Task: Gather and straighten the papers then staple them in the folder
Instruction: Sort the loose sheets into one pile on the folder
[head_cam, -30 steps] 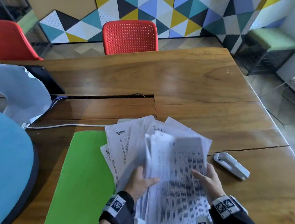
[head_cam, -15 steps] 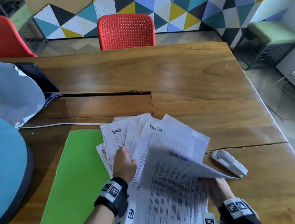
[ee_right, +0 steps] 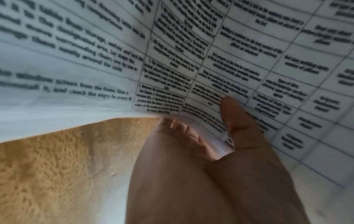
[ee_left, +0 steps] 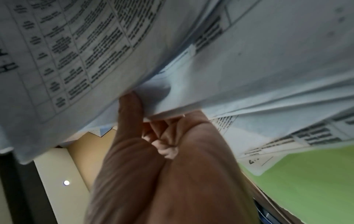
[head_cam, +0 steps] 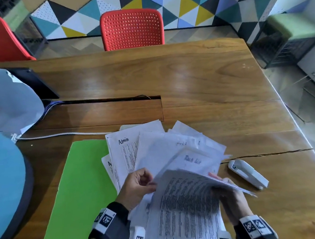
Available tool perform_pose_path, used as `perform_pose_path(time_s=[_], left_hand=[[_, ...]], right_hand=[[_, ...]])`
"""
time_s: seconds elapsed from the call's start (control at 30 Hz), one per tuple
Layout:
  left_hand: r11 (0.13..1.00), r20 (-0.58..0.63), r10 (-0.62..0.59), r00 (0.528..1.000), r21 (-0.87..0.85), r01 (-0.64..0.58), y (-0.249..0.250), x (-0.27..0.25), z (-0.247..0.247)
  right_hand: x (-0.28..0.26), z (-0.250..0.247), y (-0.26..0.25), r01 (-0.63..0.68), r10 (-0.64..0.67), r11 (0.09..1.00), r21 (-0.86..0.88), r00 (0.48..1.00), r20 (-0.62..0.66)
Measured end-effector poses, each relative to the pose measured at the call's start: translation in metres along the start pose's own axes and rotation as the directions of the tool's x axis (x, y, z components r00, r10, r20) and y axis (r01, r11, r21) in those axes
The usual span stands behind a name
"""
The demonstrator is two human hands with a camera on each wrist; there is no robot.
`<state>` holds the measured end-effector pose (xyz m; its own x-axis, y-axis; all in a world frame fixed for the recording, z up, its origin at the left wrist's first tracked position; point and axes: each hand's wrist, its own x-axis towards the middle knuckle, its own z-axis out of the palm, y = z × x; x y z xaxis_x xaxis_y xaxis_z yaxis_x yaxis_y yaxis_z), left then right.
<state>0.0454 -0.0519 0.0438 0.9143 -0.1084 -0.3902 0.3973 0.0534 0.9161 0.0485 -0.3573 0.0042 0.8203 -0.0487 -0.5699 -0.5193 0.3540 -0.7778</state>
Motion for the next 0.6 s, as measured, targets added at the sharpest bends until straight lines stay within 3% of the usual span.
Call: perform_pose_path(time_s=[0.13,0.3,0.47,0.6], left_hand=[[0.998,-0.098,-0.002,0.995,-0.057,-0.004,0.004,-0.001,0.001],[0.992,-0.186,-0.121,0.975,-0.045,0.115,-0.004,0.004,-0.001],[0.957,-0.194,-0.285,0.939,-0.118,0.266,-0.003,0.001,-0.002],[0.957,-0.176,-0.255,0.951,-0.186,0.222,0.014,-0.009,0.005]], right_hand=[[-0.007,0.008,-0.009,0.011,-0.008,0.998,-0.062,0.999,0.038],[-0.014,0.021,-0.02,-0.019,0.043,0.99,-0.14,0.985,0.165],[-0.01,0.021,-0.013,-0.025,0.038,0.977,-0.211,0.998,0.057],[-0.006,0.013,-0.005,-0.076,0.066,0.98,-0.182,0.996,-0.061]])
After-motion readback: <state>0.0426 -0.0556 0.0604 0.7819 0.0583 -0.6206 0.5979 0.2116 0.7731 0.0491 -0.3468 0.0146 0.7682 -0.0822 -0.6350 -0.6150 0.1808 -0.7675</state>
